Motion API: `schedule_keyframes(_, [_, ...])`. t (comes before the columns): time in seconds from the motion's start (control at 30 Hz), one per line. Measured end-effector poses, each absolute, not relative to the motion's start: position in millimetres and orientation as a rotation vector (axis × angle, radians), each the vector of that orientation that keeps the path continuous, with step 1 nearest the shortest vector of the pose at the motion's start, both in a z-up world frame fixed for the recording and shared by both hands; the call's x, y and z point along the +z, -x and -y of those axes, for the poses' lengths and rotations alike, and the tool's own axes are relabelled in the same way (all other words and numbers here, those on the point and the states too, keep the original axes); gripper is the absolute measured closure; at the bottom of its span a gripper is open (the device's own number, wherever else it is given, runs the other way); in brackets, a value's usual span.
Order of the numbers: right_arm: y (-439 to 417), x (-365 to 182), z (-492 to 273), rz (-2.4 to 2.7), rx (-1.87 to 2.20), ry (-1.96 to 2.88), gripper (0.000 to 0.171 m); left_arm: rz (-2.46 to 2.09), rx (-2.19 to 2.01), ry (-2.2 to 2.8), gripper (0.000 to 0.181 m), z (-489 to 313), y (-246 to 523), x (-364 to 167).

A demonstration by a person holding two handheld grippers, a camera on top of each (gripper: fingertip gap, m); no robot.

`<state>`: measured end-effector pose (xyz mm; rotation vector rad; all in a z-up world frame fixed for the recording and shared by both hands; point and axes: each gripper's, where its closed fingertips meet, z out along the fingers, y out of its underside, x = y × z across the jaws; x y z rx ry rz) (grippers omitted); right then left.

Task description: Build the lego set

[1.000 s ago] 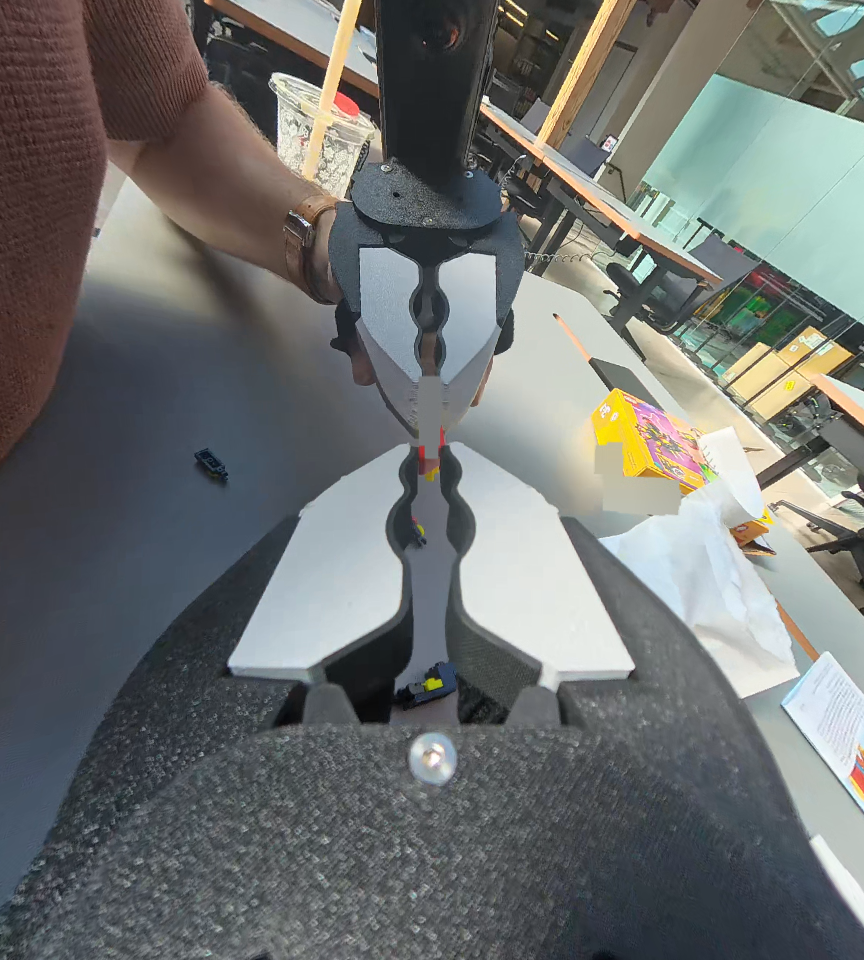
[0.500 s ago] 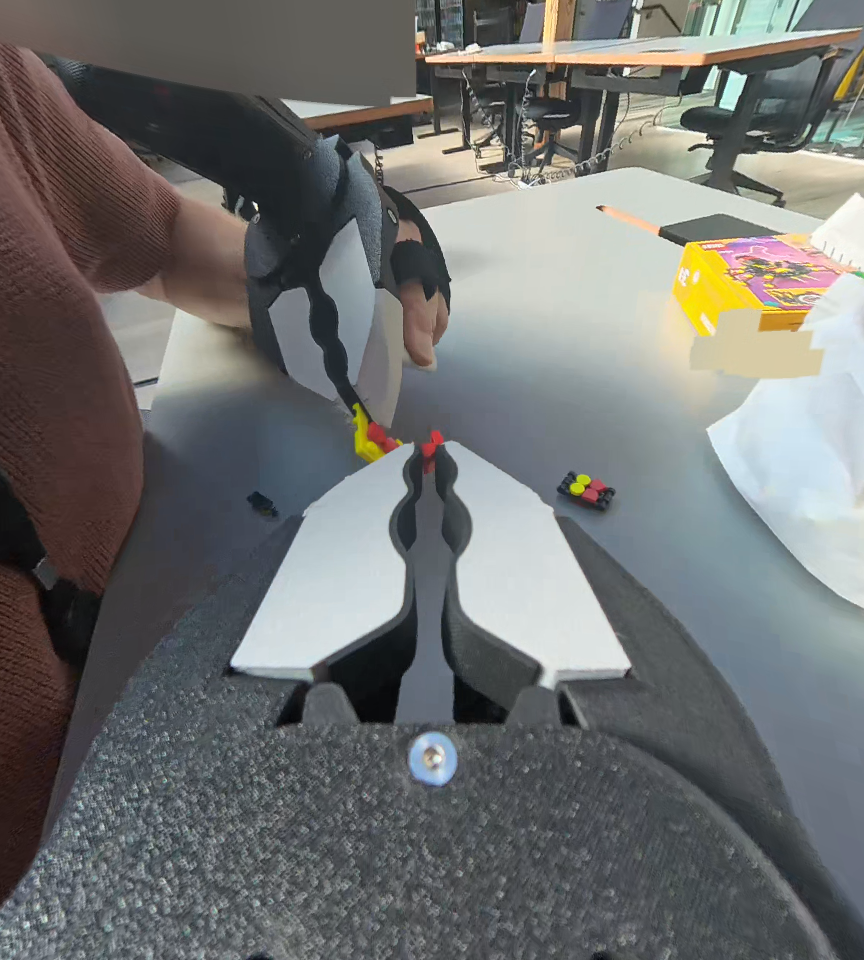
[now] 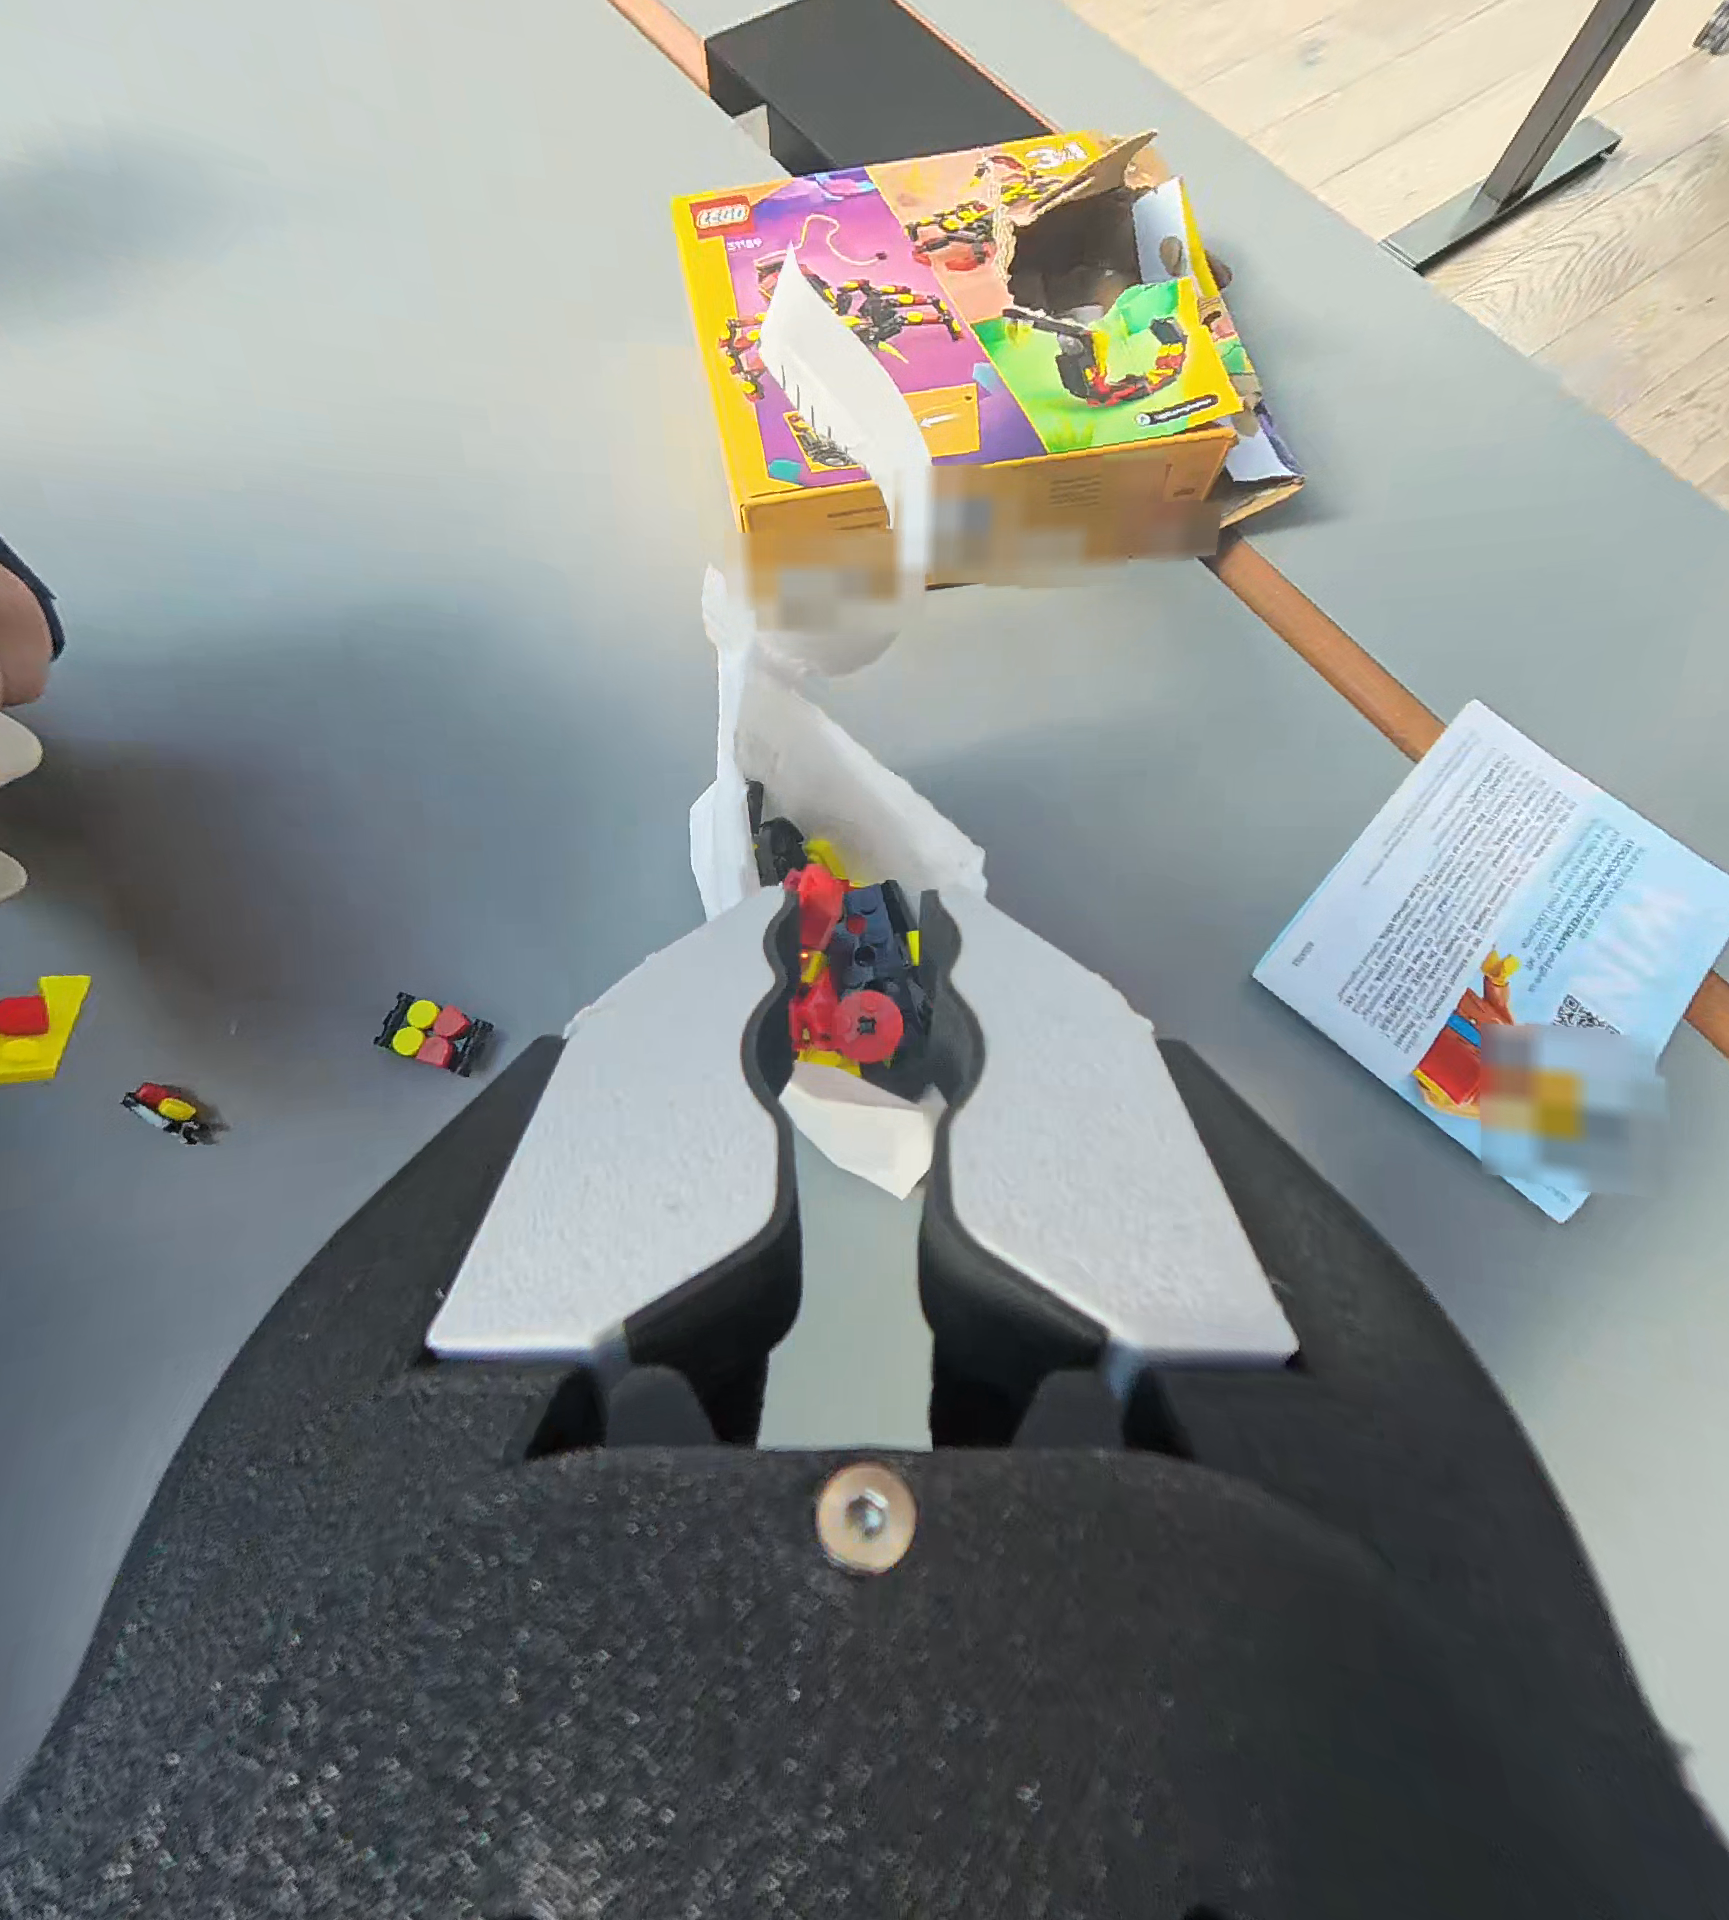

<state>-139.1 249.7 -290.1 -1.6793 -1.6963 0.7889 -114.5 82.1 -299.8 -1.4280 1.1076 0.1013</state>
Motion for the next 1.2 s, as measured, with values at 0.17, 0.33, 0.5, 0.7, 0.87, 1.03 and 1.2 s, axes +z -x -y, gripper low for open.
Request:
schedule_keyframes(0.17, [130, -277, -247, 1.636, 0.776, 1.627, 0.141, -1.111, 0.287, 1.328, 0.179, -87, 122, -294])
schedule_keyframes(0.33, [112, -249, -145, 1.726, 0.995, 1.262, 0.156, -1.236, 0.398, 1.227, 0.179, -79, 112, -299])
schedule_keyframes(0.5, [86, -324, -128, 1.987, 0.685, 1.262, 0.155, -1.165, 0.227, 1.356, 0.179, -85, 117, -306])
schedule_keyframes(0.7, [79, -373, -148, 2.183, 0.688, 1.404, 0.15, -1.133, 0.206, 1.383, 0.179, -88, 124, -312])
schedule_keyframes(0.87, [87, -381, -156, 2.237, 0.687, 1.444, 0.163, -1.119, 0.228, 1.4, 0.179, -89, 131, -315])
schedule_keyframes(1.03, [110, -298, -184, 1.995, 0.777, 1.316, 0.163, -1.133, 0.251, 1.43, 0.179, -96, 140, -322])
schedule_keyframes(1.2, [134, -281, -239, 1.958, 0.618, 1.408, 0.157, -1.173, 0.302, 1.429, 0.179, -103, 143, -331])
